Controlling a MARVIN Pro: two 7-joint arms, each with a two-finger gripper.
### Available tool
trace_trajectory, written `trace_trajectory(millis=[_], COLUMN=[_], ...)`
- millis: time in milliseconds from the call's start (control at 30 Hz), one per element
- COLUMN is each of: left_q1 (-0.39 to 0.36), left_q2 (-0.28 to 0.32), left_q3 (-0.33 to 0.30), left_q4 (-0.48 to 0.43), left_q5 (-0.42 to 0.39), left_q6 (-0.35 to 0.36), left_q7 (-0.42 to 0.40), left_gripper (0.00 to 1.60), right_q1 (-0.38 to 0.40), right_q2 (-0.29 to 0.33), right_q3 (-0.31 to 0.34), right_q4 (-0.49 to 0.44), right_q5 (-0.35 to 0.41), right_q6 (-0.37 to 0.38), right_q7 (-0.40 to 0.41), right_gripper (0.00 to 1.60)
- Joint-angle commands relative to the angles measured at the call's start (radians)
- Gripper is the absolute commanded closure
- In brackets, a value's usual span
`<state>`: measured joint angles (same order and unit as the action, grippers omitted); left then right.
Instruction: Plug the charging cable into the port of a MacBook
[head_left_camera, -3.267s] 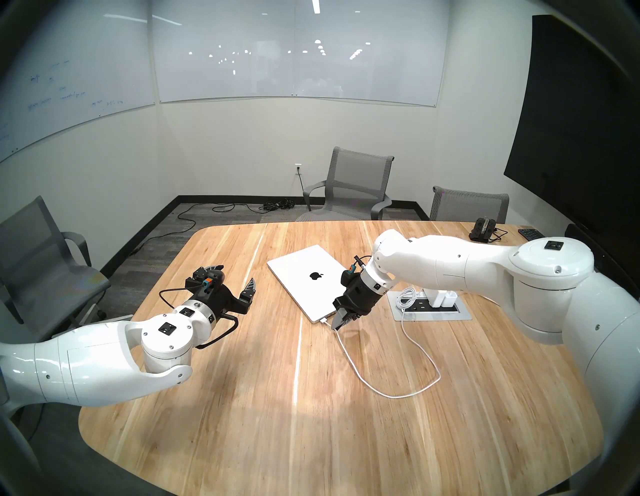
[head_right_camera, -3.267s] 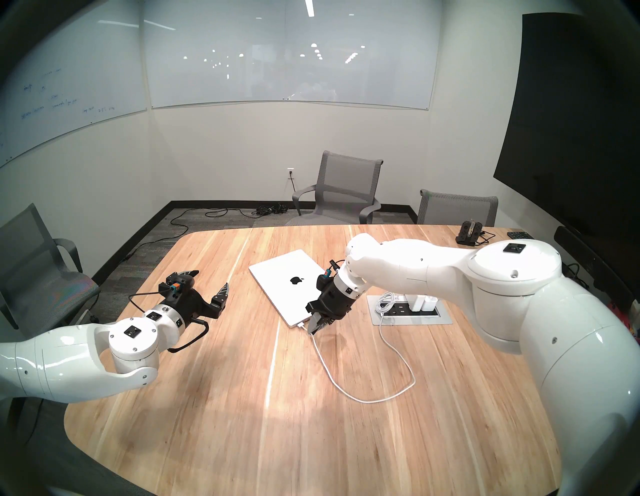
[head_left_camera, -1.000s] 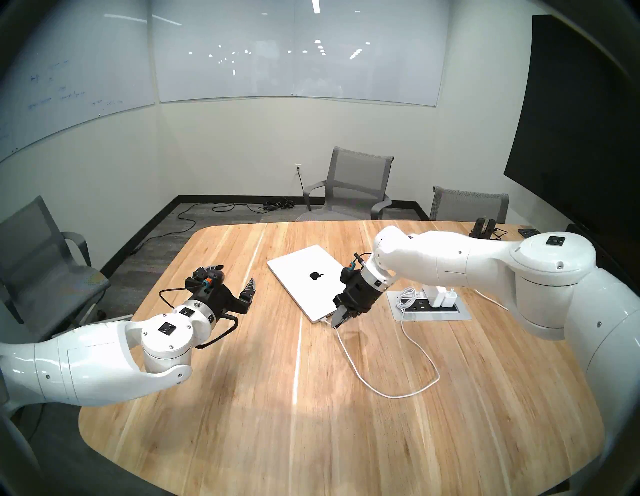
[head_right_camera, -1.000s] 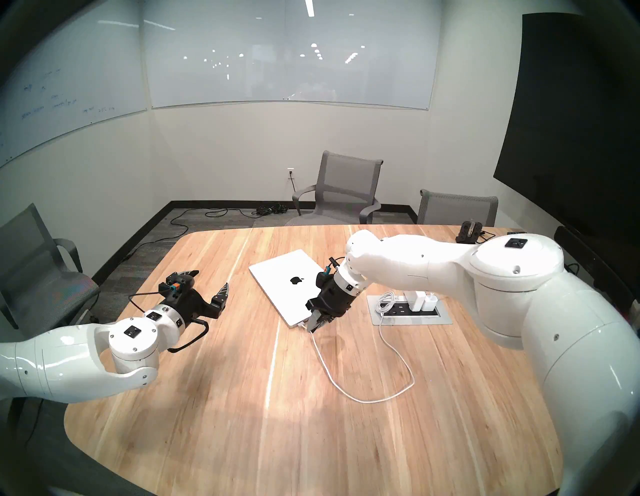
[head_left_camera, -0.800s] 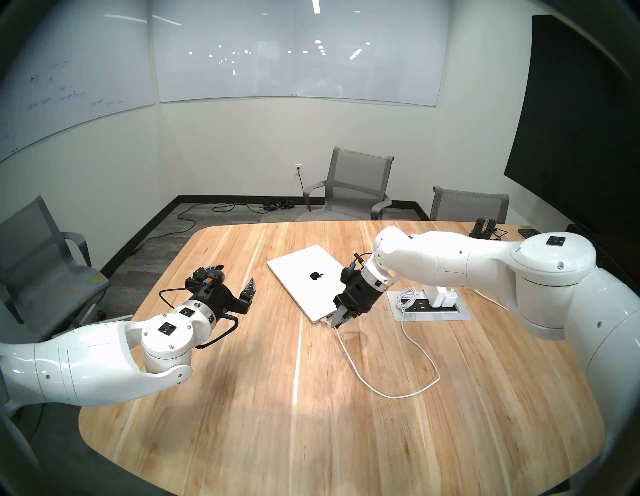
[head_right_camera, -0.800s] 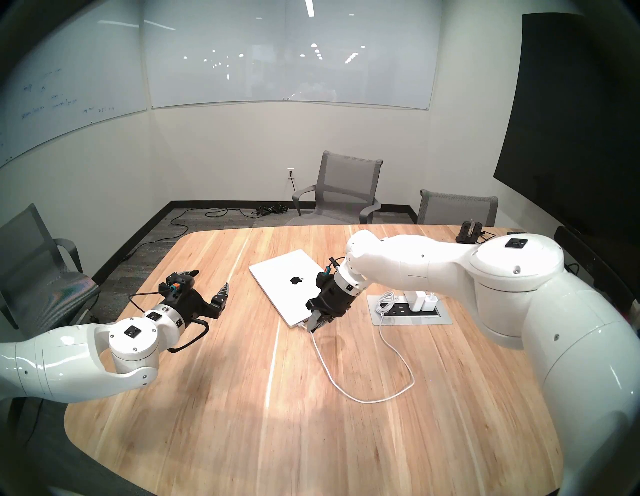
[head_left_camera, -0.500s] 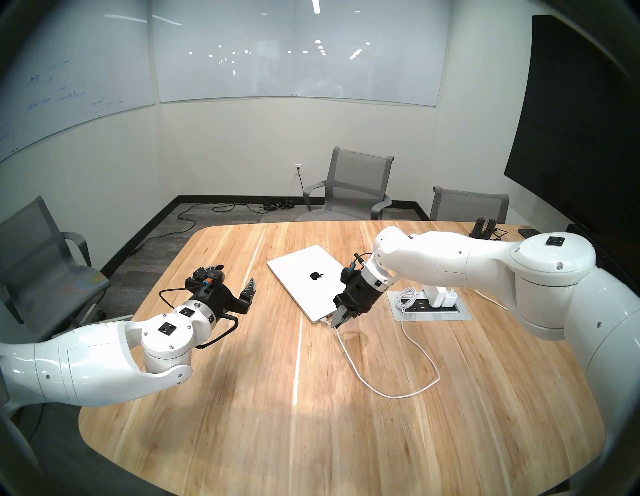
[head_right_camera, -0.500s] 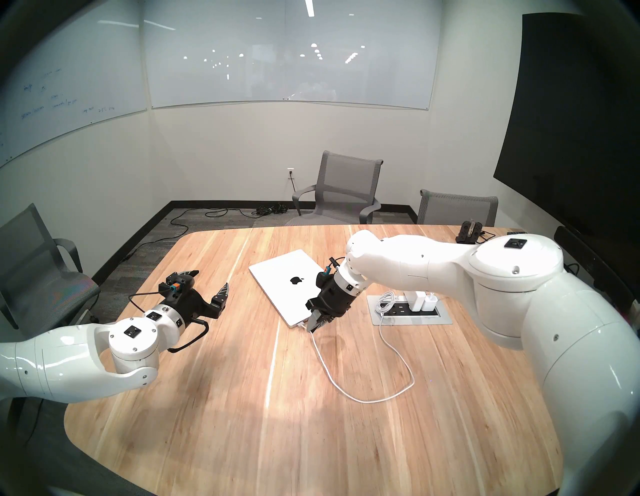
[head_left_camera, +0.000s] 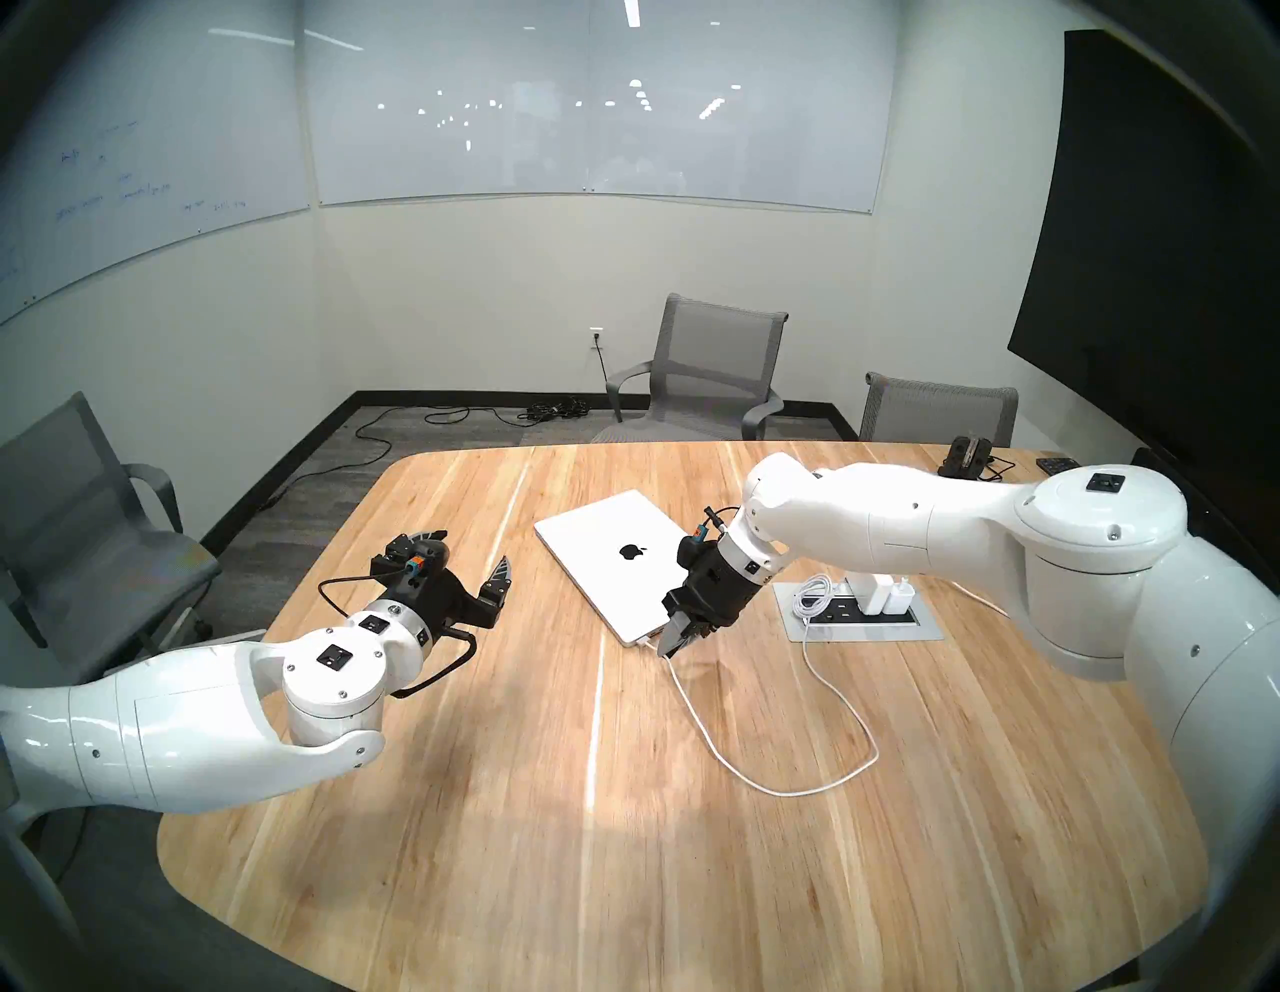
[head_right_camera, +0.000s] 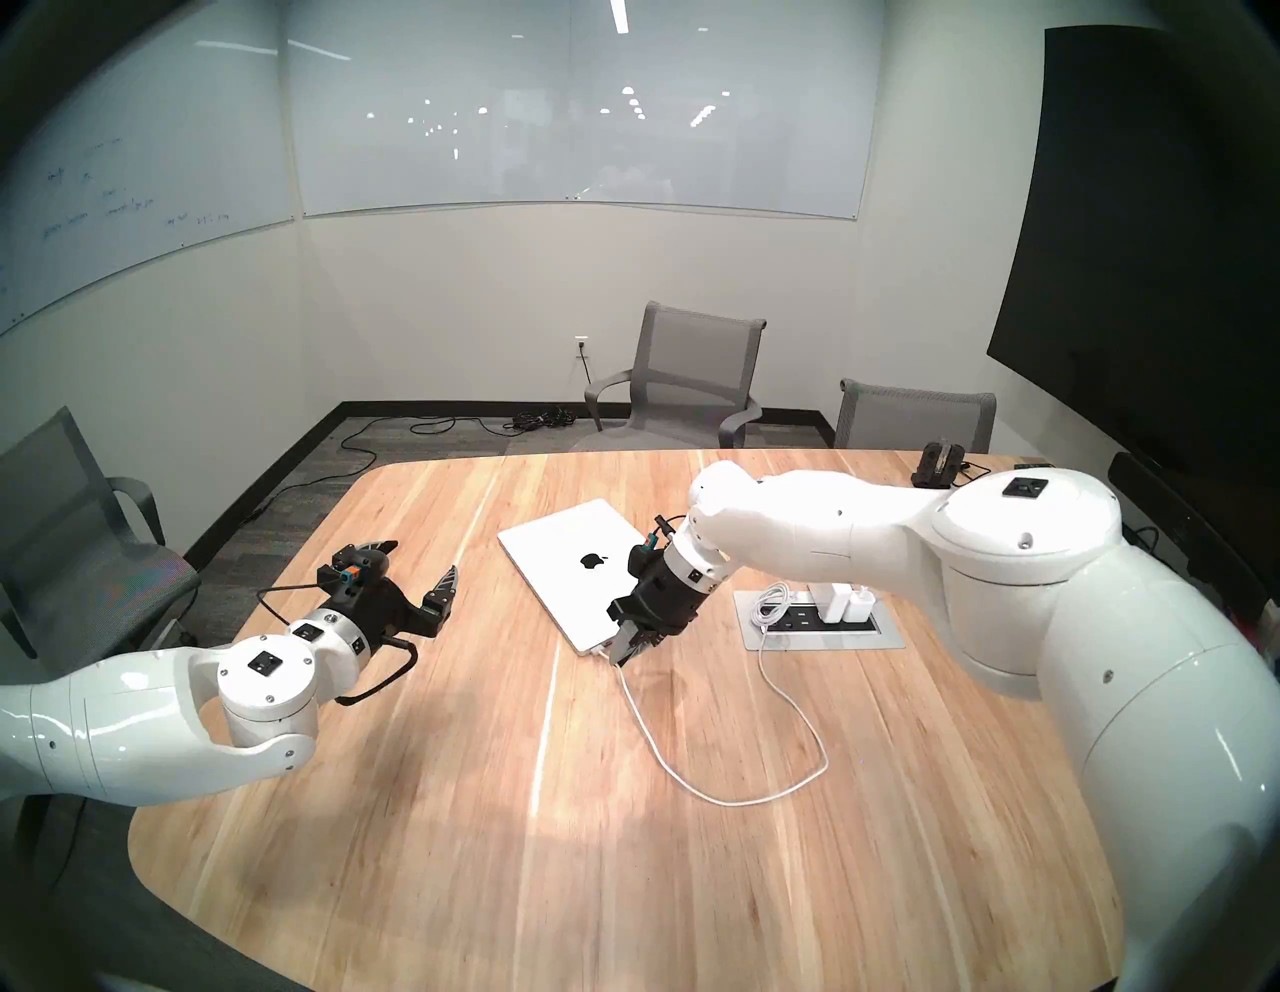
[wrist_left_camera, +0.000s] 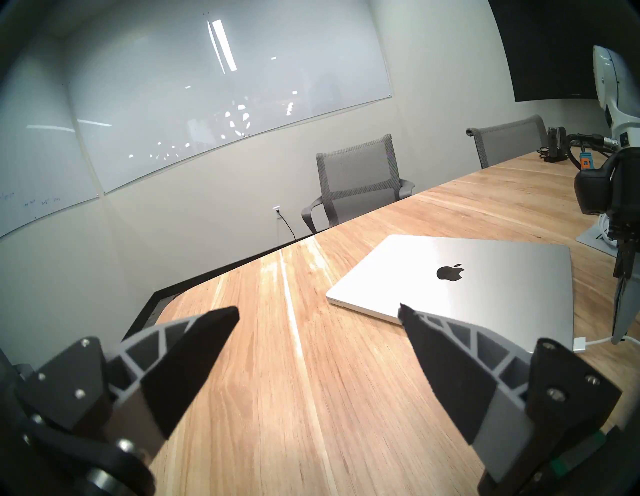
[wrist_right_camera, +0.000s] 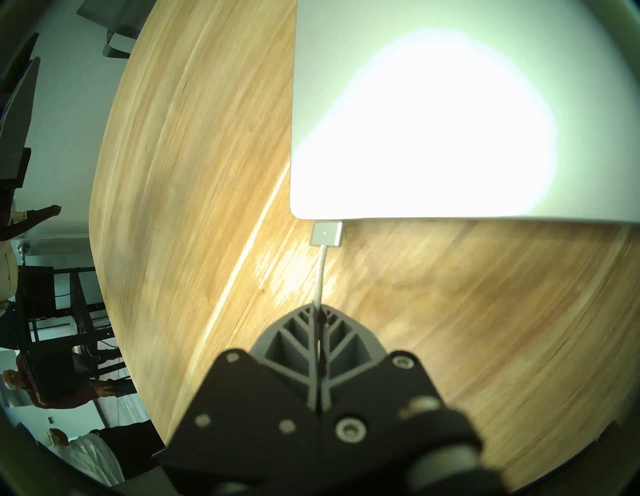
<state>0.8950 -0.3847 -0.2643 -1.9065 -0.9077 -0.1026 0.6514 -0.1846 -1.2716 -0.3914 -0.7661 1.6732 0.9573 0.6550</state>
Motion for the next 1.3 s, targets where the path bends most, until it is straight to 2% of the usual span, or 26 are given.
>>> trace_trajectory(millis=[0,467,800,1267], left_q1=[-0.014,-0.014,-0.014,-0.014], left_q2=[-0.001,-0.001,-0.001,-0.002], left_q3=[-0.014,-0.013,-0.013,-0.013], left_q4=[-0.002,-0.002,-0.002,-0.002], left_q5=[-0.002,-0.002,-0.002,-0.002], left_q6=[-0.004,-0.004,-0.004,-0.004], left_q7=[-0.001,-0.001,-0.001,-0.001], left_gripper=[0.00,0.00,0.00,0.00], right_q1=[0.013,0.016,0.020,0.022], right_q2=[-0.006,-0.009,0.004,0.019], right_q3=[-0.001,-0.007,-0.001,0.006], right_q4=[0.016,0.023,-0.004,-0.027], right_q5=[0.007,0.010,0.025,0.045], right_q6=[0.003,0.003,0.003,0.003], right_q7=[0.006,-0.008,-0.060,-0.088], right_gripper=[1.60,1.60,1.60,1.60])
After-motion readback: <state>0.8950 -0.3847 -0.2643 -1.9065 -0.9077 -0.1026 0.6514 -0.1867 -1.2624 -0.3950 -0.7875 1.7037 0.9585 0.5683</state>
